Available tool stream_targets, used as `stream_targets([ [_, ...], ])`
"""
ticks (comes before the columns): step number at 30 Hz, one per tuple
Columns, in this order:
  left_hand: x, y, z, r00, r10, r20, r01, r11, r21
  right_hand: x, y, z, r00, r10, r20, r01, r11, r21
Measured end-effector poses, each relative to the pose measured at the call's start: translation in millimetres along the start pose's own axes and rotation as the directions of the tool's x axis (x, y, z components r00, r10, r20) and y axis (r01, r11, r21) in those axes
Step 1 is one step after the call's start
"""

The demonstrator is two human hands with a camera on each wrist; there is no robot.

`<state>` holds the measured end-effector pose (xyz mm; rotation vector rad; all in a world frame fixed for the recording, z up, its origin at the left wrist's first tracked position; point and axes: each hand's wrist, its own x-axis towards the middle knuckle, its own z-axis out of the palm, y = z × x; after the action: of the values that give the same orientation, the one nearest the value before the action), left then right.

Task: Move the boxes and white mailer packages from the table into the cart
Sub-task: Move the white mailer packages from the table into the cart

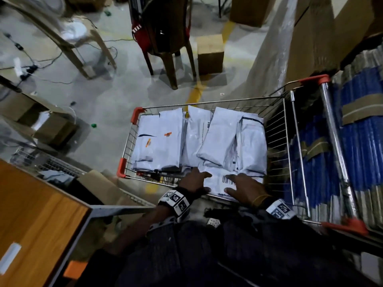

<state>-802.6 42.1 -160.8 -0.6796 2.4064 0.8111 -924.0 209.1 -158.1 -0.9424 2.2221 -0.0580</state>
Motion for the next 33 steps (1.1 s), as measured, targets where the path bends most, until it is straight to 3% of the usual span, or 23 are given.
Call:
stream_targets([
  [6,-54,-29,-12,0.965,0.004,-0.264,-0.055,0.98,-0.189,-14,-76,-3,0.976,-0.176,-0.125,0.185,0.981,0.062],
  [11,-127,-78,-4,0.87,-0.037,-0.491,-0.115,0.954,-0.275,-40,-144,9,0.946,-0.298,-0.131,0.307,0.95,0.062],
  [16,-209,-127,22,0.787,-0.24,-0.569,-0.016,0.913,-0.407,-79,-217,38,0.874,-0.468,-0.131,0.474,0.88,0.025],
  [21,-298,-174,72,0.665,-0.415,-0.621,0.045,0.852,-0.521,-123,-281,89,0.793,-0.608,-0.041,0.607,0.794,-0.039],
  [25,-373,-207,112,0.56,-0.543,-0.626,0.053,0.777,-0.627,-168,-329,132,0.686,-0.727,0.015,0.727,0.684,-0.063],
  [29,-451,-229,155,0.413,-0.66,-0.627,0.062,0.707,-0.704,-214,-378,179,0.594,-0.8,0.083,0.804,0.587,-0.09],
  [33,-523,-248,198,0.271,-0.74,-0.616,0.076,0.654,-0.752,-262,-426,225,0.468,-0.868,0.166,0.884,0.463,-0.068],
])
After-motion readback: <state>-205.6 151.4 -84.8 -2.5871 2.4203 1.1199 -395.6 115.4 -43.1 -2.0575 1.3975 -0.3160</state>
